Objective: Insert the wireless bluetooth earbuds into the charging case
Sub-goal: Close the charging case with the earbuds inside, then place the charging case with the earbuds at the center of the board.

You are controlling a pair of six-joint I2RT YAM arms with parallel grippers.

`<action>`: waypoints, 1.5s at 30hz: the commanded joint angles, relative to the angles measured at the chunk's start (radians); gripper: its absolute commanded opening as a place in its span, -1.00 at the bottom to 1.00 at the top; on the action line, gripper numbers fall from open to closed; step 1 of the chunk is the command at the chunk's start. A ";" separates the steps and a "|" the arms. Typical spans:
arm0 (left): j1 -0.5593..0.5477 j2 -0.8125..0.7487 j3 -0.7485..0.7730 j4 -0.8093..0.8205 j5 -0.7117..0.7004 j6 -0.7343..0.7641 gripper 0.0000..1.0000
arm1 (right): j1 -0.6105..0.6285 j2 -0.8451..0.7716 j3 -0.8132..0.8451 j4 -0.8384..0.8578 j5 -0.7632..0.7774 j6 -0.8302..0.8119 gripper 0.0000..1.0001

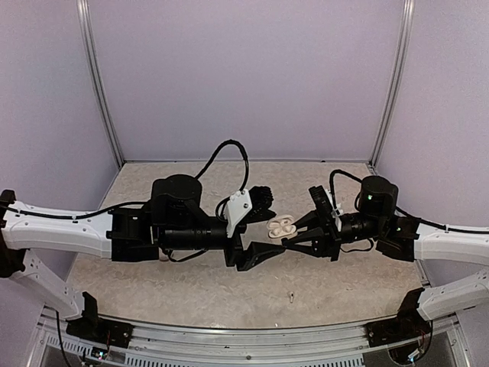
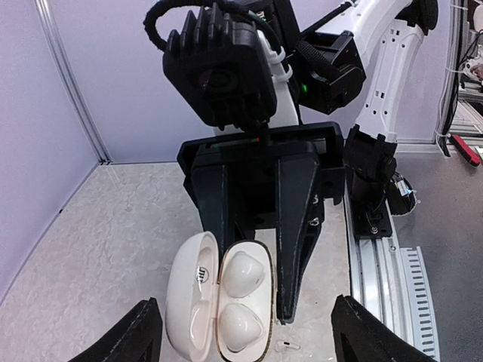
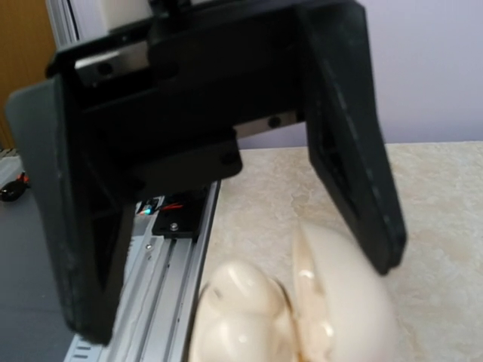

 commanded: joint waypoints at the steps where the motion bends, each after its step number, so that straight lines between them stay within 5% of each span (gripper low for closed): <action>1: -0.001 0.029 0.046 -0.033 0.060 0.014 0.52 | 0.005 -0.012 0.030 0.024 -0.012 -0.003 -1.00; 22: -0.066 -0.008 0.008 -0.045 0.014 0.191 0.20 | -0.036 0.027 0.011 0.117 -0.041 0.116 -1.00; 30: 0.046 -0.102 -0.006 0.101 0.005 -0.043 0.62 | -0.078 0.032 -0.021 0.171 -0.050 0.189 -1.00; 33: 0.095 -0.113 0.039 0.106 -0.030 -0.158 0.97 | -0.117 0.046 -0.039 0.205 -0.049 0.248 -1.00; 45: 0.313 -0.112 0.267 0.068 -0.110 -0.717 0.98 | -0.321 0.194 0.018 0.067 0.084 0.356 -1.00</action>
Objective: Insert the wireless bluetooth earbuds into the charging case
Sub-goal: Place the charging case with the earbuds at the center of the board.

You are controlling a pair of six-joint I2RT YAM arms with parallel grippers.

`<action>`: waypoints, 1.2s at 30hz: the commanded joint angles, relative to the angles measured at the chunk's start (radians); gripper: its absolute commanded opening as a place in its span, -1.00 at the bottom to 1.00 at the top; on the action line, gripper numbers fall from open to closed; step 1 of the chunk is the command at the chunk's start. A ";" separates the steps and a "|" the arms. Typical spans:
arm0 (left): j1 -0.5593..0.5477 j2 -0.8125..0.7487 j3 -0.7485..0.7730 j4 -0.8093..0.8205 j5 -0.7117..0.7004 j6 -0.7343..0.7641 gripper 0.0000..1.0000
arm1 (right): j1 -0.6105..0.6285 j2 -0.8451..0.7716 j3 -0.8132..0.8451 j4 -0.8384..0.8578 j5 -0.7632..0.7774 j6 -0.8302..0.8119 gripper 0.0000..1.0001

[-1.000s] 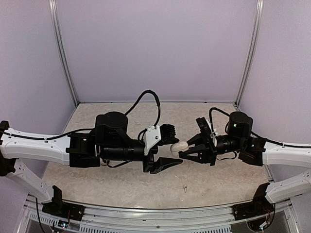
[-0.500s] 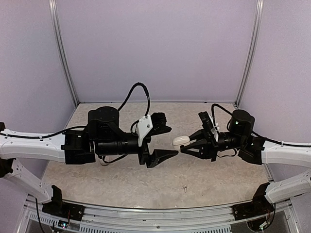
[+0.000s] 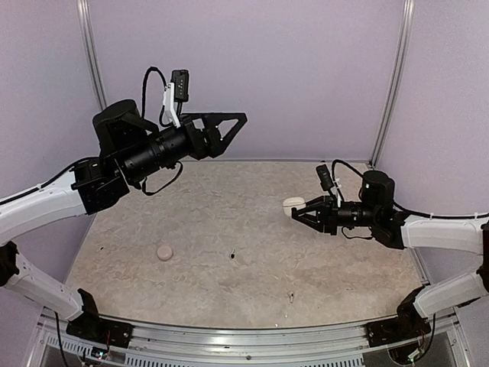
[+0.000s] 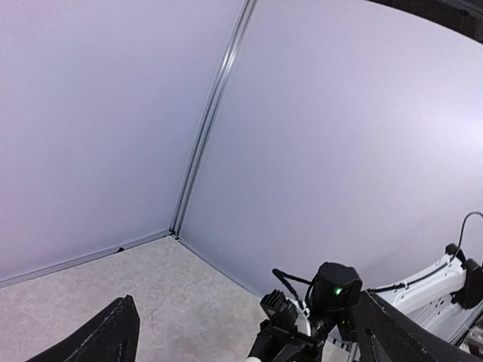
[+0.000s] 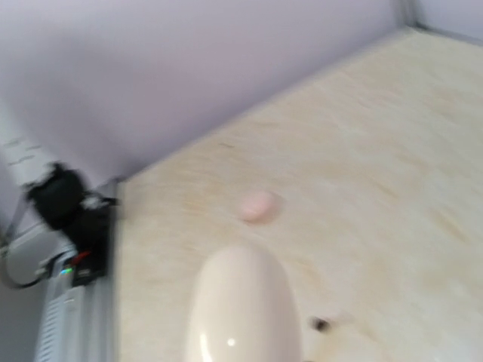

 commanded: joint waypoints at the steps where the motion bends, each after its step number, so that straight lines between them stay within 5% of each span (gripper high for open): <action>1: 0.047 -0.014 0.086 0.000 -0.058 -0.280 0.98 | -0.080 0.073 0.063 -0.099 0.100 0.033 -1.00; 7: 0.054 0.056 0.205 -0.115 -0.078 -0.421 0.98 | -0.148 0.186 0.167 -0.180 0.208 0.023 -1.00; 18: 0.118 -0.026 0.145 -0.157 -0.049 -0.528 0.98 | -0.281 0.398 0.304 -0.272 0.226 0.004 -1.00; 36: 0.360 -0.262 -0.316 -0.278 -0.084 -0.494 0.98 | -0.332 0.756 0.618 -0.453 0.147 -0.043 -0.85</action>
